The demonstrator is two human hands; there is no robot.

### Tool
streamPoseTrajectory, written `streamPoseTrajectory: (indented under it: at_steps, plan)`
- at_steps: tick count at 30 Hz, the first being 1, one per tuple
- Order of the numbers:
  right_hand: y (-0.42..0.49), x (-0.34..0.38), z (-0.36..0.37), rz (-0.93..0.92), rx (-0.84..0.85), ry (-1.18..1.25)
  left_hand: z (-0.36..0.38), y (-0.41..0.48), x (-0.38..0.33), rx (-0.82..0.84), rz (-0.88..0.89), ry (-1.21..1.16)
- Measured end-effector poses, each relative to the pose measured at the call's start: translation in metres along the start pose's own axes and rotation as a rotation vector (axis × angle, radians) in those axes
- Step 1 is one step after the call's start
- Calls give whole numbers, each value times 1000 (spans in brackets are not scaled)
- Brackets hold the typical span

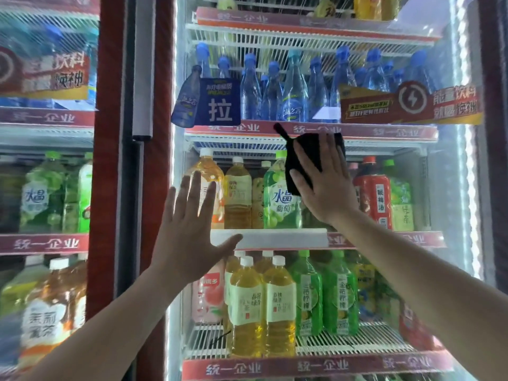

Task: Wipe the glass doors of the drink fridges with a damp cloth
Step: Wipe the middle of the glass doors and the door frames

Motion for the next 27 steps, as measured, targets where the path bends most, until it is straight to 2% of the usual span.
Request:
streamPoseTrajectory:
  at_steps: [3,6,12,20,27]
  plan:
    - [26,14,-1,142,-68,38,-1,-4,16,35,-1,24]
    - [16,42,7,153,-149,43,0,-12,36,57,-18,12]
    - [-34,113,31,5,-232,68,1,-29,64,143,-51,-8]
    - [-97,154,61,-317,-117,46,12,-38,72,154,45,141]
    - [-89,167,61,-316,-127,29,14,-40,73,127,48,142]
Point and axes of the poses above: each hand's wrist, its own y-axis towards the middle knuckle, its own z-axis out of the palm, x = y × z, the point moved 7 cm from there along y, towards the middle knuckle, and after that the axes turned 1 degree about x, right-handed, at the moved point
